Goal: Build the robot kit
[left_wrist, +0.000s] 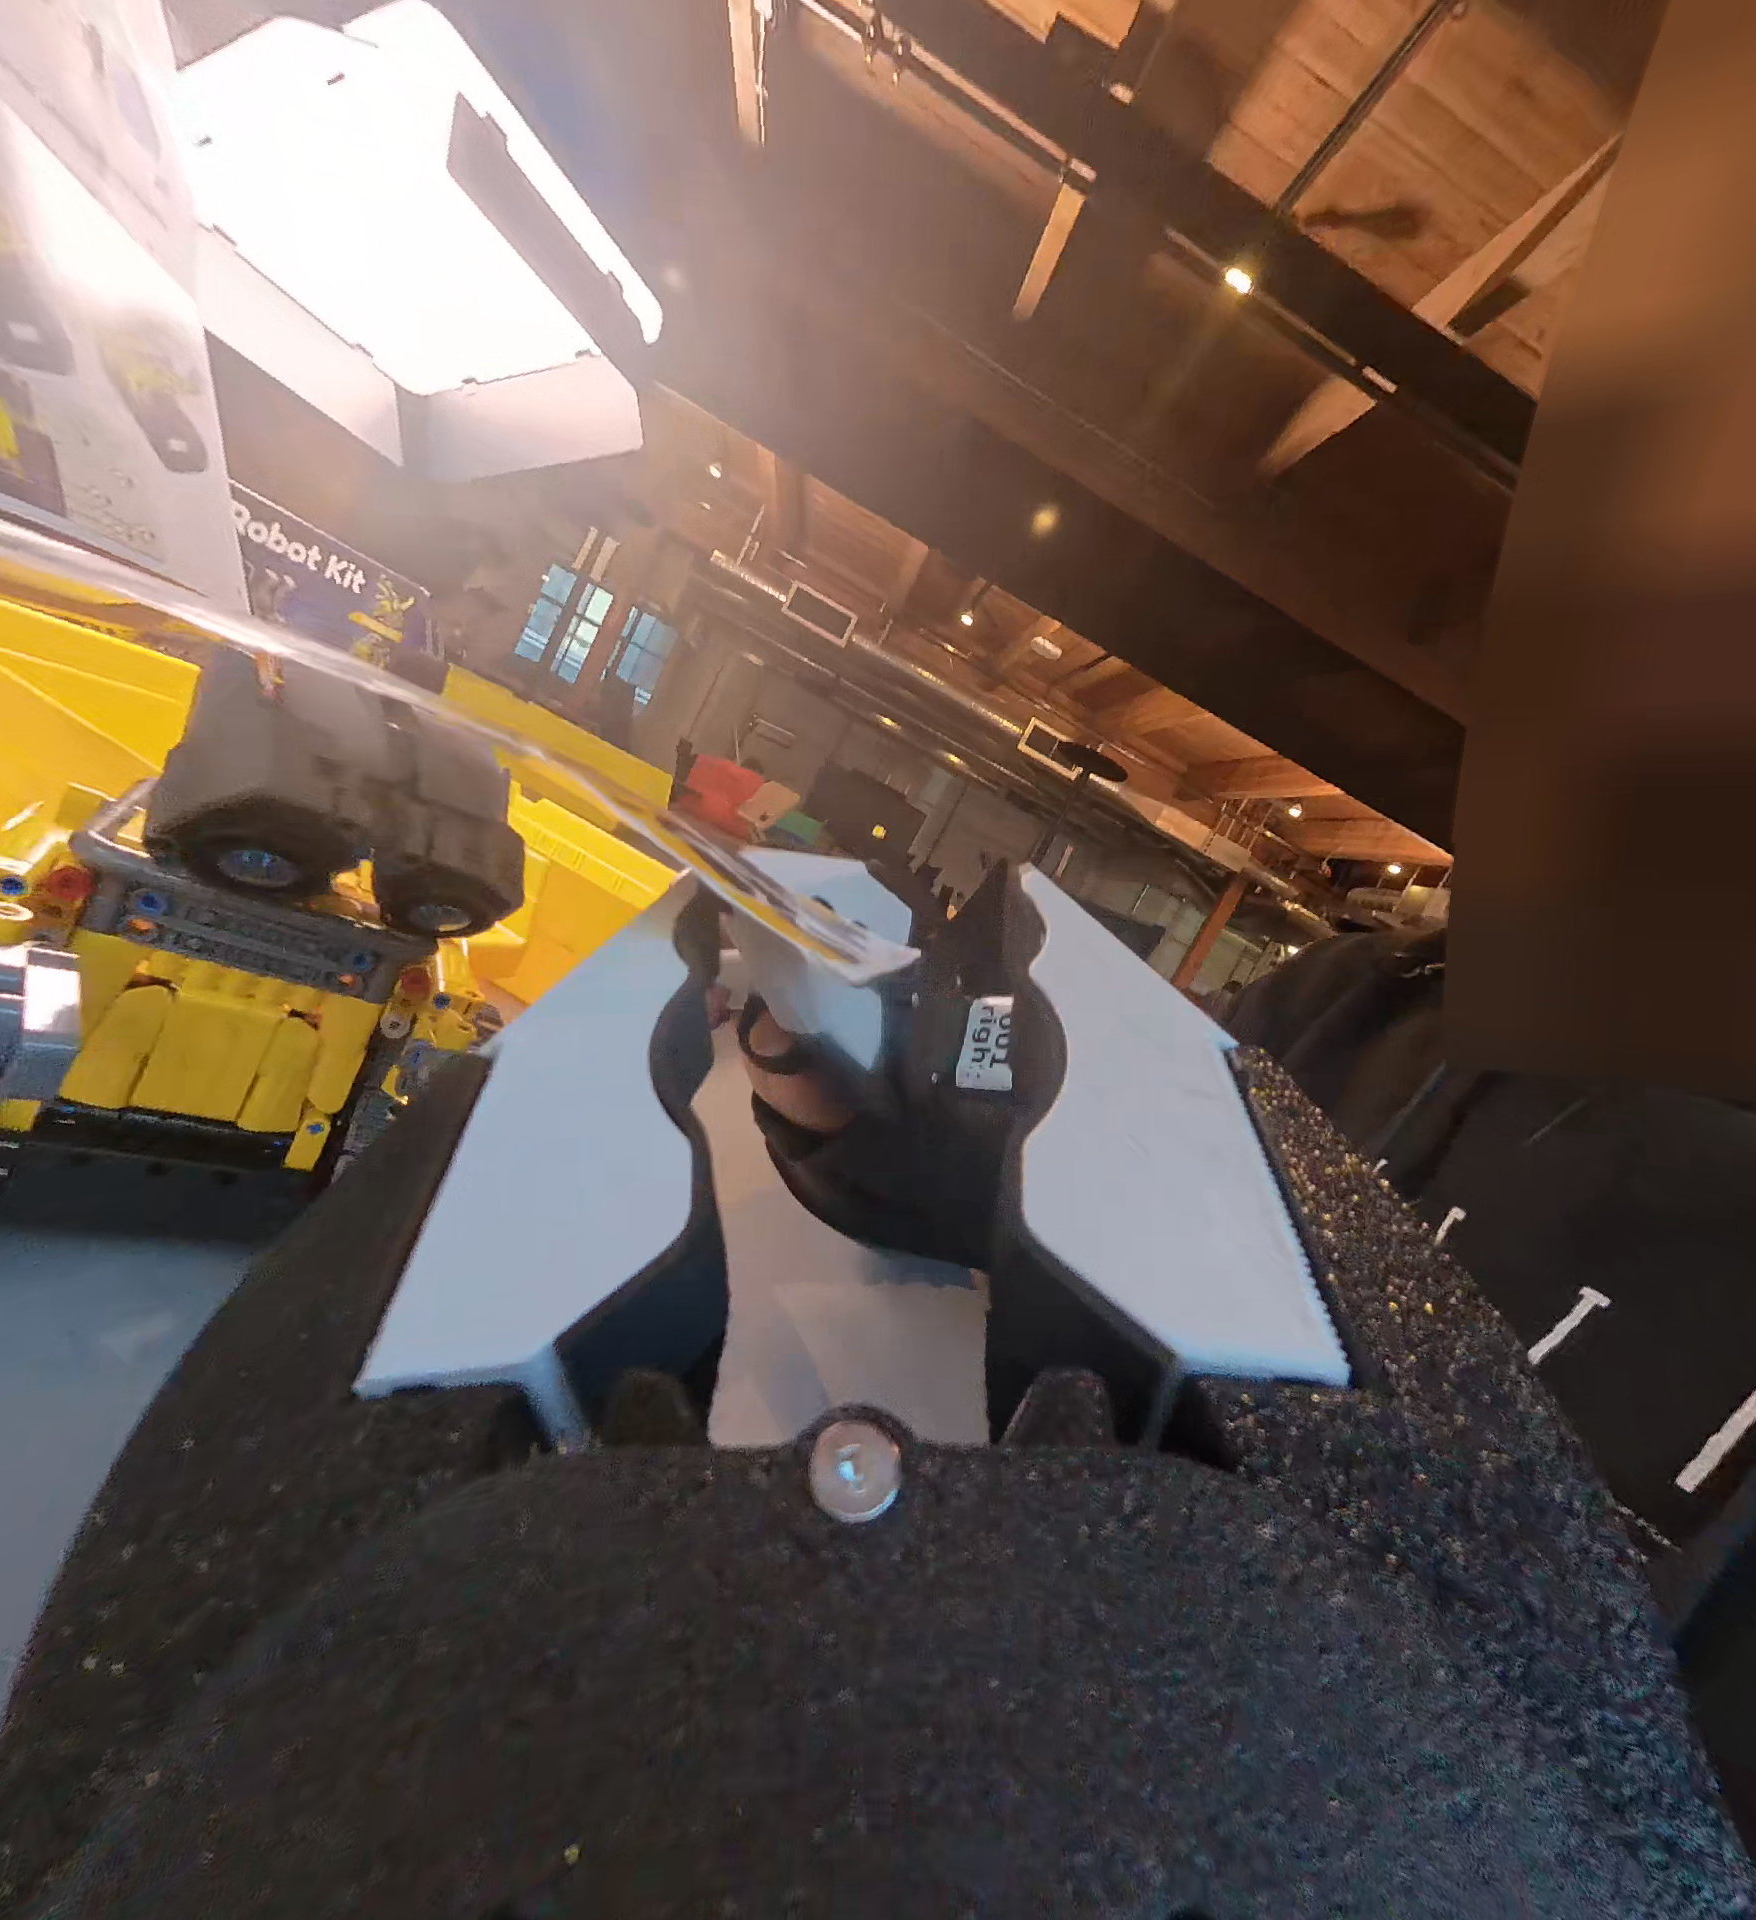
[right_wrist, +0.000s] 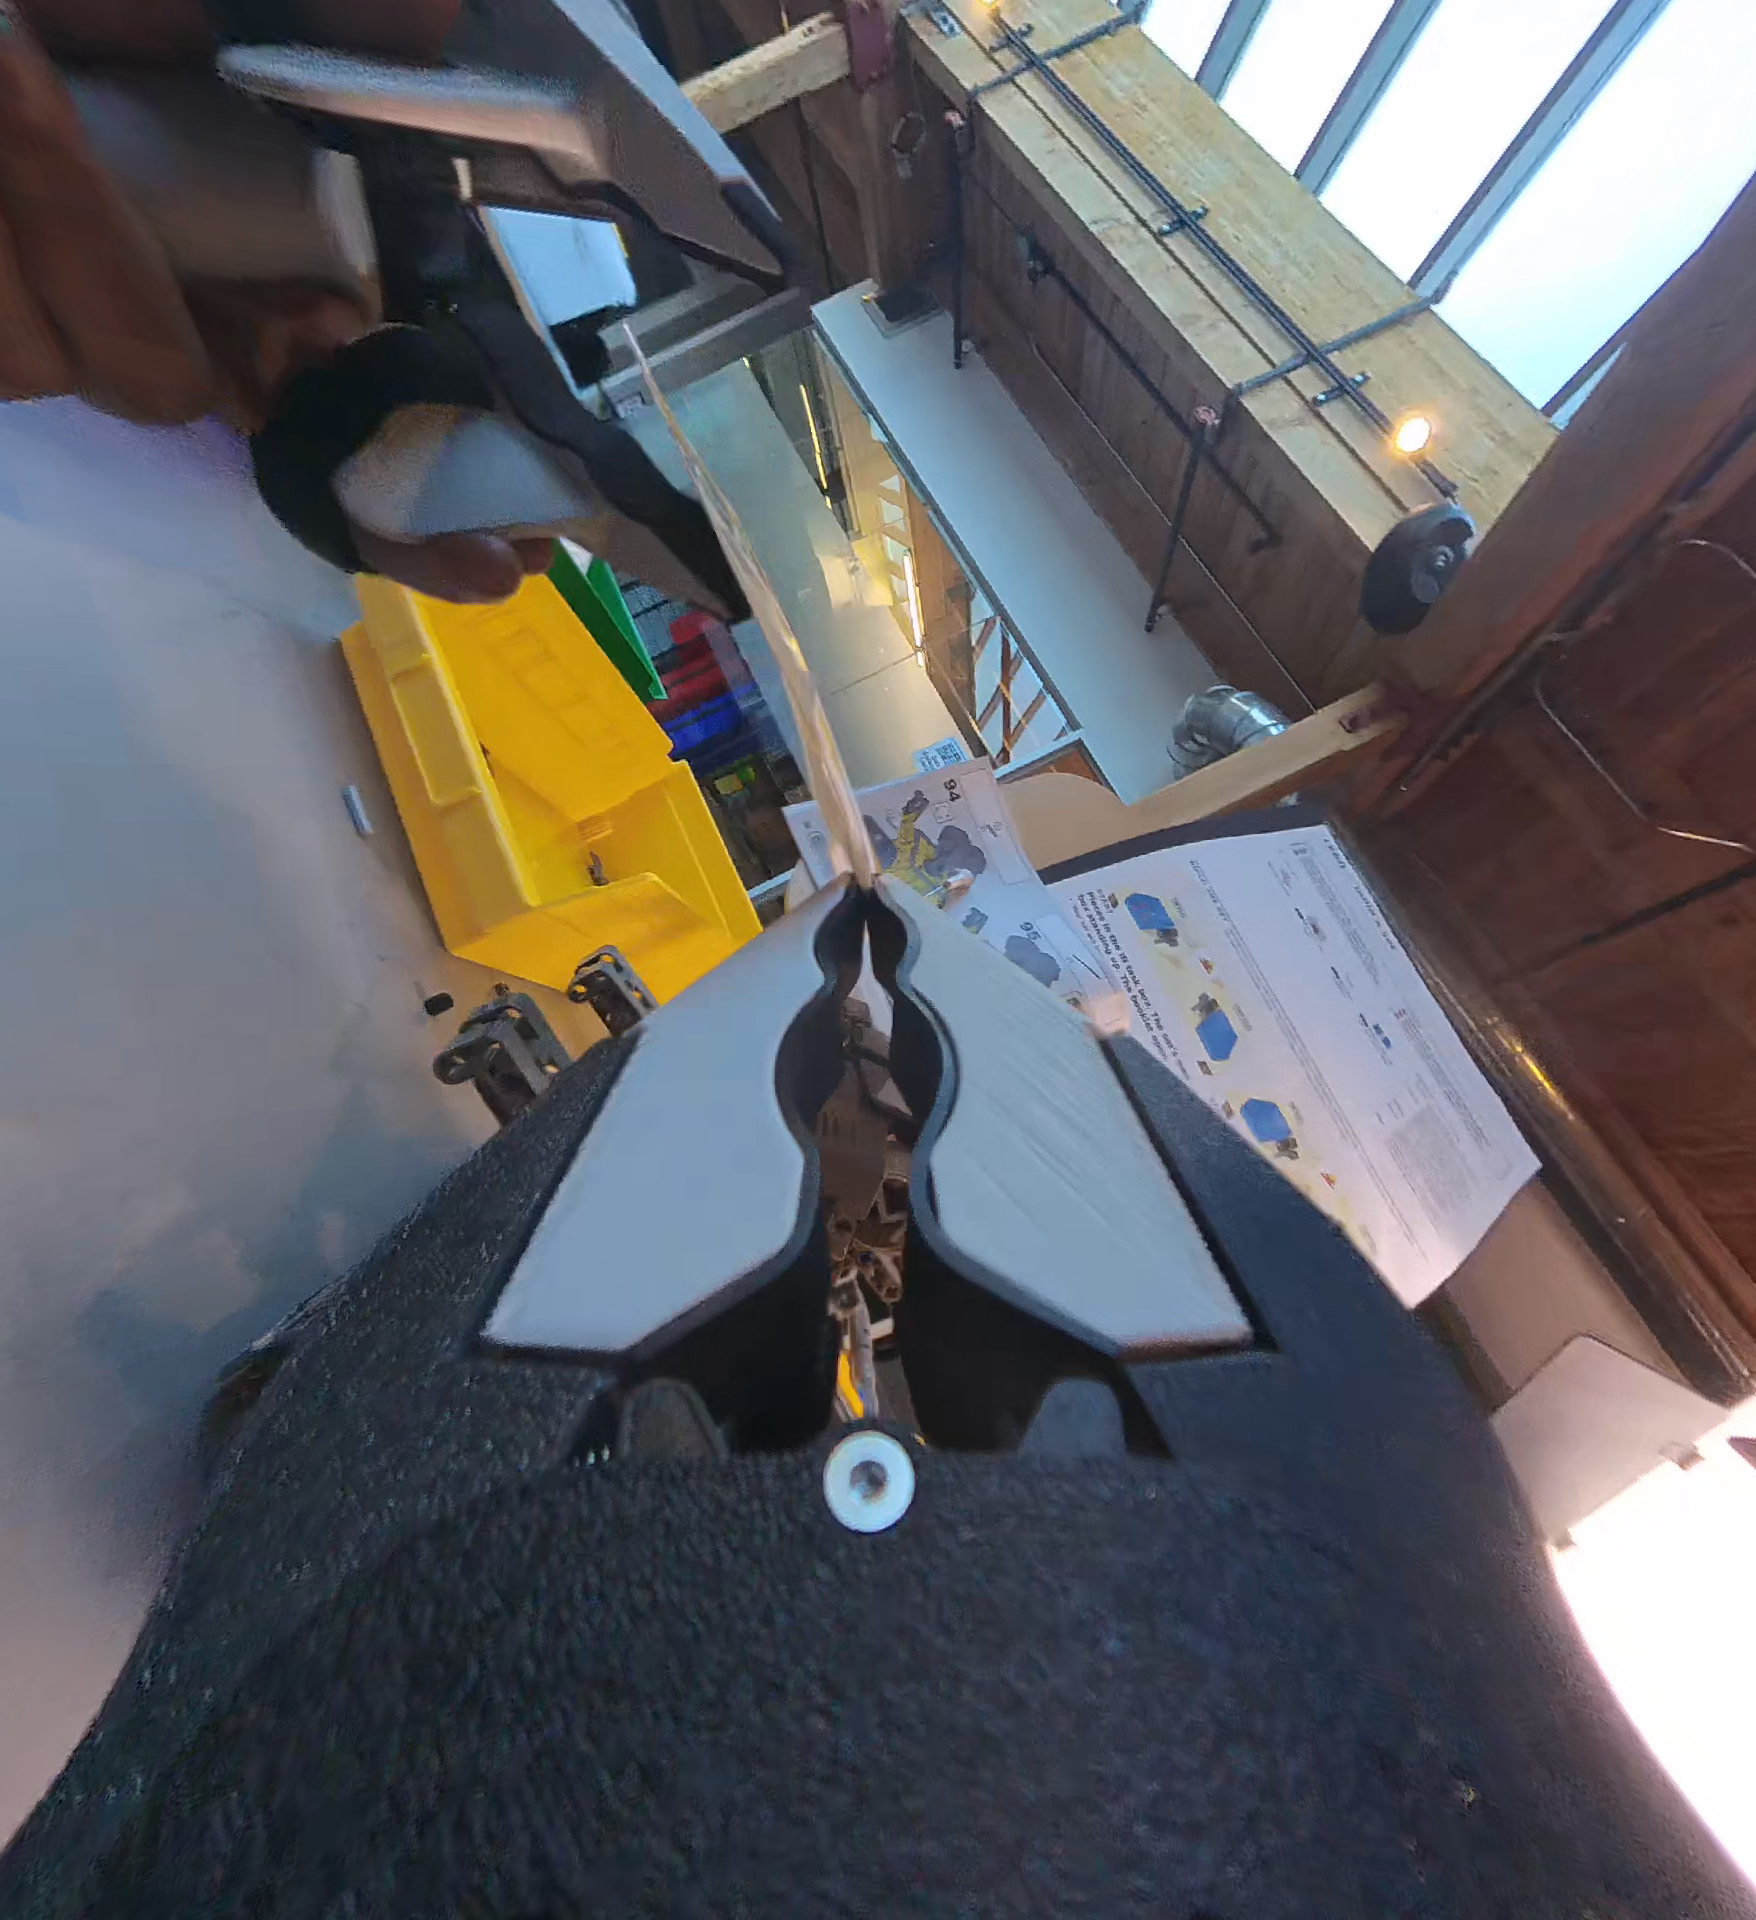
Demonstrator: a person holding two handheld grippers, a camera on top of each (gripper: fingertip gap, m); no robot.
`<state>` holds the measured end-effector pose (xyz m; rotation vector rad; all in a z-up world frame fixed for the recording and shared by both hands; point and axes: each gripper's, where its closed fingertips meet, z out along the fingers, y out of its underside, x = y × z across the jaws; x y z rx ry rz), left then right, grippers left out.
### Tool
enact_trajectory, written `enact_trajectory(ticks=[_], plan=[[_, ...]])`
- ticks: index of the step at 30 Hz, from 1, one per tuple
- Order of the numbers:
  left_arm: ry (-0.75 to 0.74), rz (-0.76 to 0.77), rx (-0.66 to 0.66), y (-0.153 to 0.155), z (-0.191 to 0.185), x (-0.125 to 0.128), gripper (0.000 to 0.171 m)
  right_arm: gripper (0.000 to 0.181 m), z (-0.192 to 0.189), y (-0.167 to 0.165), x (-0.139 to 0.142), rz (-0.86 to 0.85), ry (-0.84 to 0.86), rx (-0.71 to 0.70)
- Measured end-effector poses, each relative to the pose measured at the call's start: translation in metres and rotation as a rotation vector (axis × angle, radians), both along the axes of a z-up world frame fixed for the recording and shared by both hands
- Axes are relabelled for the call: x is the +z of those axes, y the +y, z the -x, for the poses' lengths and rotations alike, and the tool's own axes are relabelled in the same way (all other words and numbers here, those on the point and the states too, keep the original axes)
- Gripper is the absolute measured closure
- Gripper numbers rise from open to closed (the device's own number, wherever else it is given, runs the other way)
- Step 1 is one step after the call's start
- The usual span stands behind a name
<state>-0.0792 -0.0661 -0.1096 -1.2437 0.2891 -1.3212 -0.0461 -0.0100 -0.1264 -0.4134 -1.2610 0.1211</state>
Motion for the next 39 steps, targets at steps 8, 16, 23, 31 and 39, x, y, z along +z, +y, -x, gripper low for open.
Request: enact_trajectory(ticks=[8, 16, 23, 31, 39], plan=[[-0.015, 0.095, 0.112, 0.026, -0.016, -0.015, 0.157, 0.181, 0.02, -0.018, -0.012, -0.08, -0.033, -0.012], [0.061, 0.055, 0.16, 0.023, 0.006, -0.018, 0.171, 0.151, 0.019, -0.033, -0.043, 0.31, -0.237, 0.279], [0.251, 0.004, 0.209, 0.025, -0.007, -0.029, 0.171, 0.143, 0.005, -0.045, 0.001, 0.675, -0.159, 0.466], [0.413, -0.073, 0.148, 0.015, -0.038, -0.042, 0.171, 0.137, 0.018, -0.045, -0.034, 0.697, -0.289, 0.423], [0.466, -0.123, 0.161, 0.01, -0.036, -0.041, 0.169, 0.162, 0.012, -0.039, -0.033, 0.81, -0.282, 0.482]])
